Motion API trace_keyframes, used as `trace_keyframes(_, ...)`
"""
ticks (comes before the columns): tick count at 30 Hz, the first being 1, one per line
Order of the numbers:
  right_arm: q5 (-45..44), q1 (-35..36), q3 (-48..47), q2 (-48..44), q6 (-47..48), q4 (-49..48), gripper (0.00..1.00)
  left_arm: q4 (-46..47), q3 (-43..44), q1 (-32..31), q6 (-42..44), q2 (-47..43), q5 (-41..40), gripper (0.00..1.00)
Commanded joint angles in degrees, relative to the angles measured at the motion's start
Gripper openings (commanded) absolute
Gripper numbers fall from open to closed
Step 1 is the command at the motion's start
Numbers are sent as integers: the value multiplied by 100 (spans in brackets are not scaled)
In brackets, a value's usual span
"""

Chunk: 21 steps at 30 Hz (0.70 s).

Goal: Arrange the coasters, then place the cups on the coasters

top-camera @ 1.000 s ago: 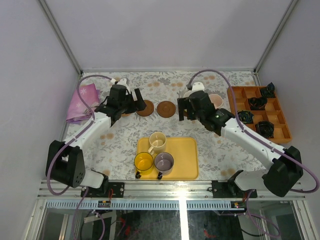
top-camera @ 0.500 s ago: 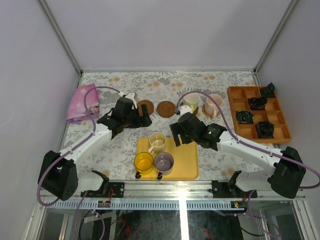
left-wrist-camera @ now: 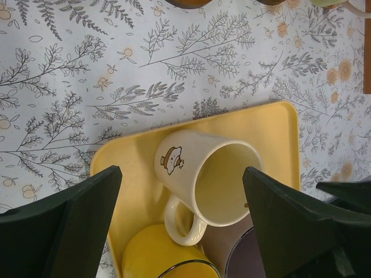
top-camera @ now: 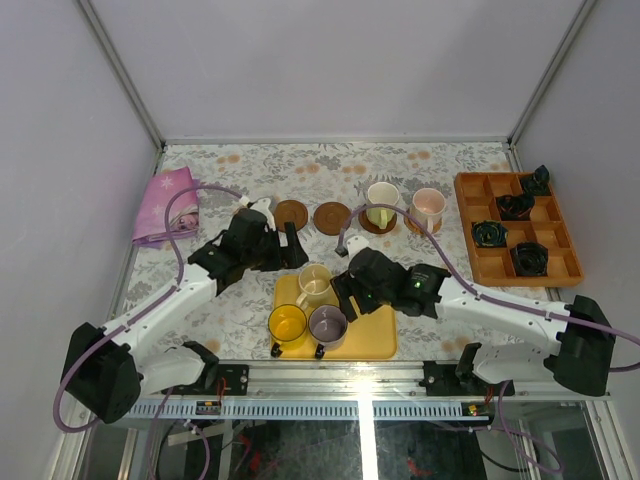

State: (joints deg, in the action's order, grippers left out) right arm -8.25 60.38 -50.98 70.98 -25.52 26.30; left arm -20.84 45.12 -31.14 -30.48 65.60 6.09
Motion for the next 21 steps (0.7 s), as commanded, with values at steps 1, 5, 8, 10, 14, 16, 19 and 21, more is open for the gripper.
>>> trace_keyframes(1,404,243,103,-219,-117,85,79,84,-12,-57,-186,86,-21,86)
trace_keyframes(5,550,315,174,-133,-125,63,74,98,90,-91,-152,201,-60,86)
trace_keyframes(8,576,347,127,-33,-84,61,69,98,113,-104,-160,202,-126,86)
trace_keyframes(10,649,355,107,34,-83,43,64,118,98,-108,-175,191,-146,86)
trace_keyframes(14,736,352,23,196,-89,81,59,180,69,-114,-186,221,-160,86)
trace_keyframes(16,738,361,-11,258,-89,94,58,230,59,-116,-194,243,-170,86)
trace_keyframes(19,742,364,-58,346,-47,94,55,296,41,-112,-219,274,-178,86)
trace_keyframes(21,737,361,-102,437,-11,123,49,321,41,-112,-225,298,-180,86)
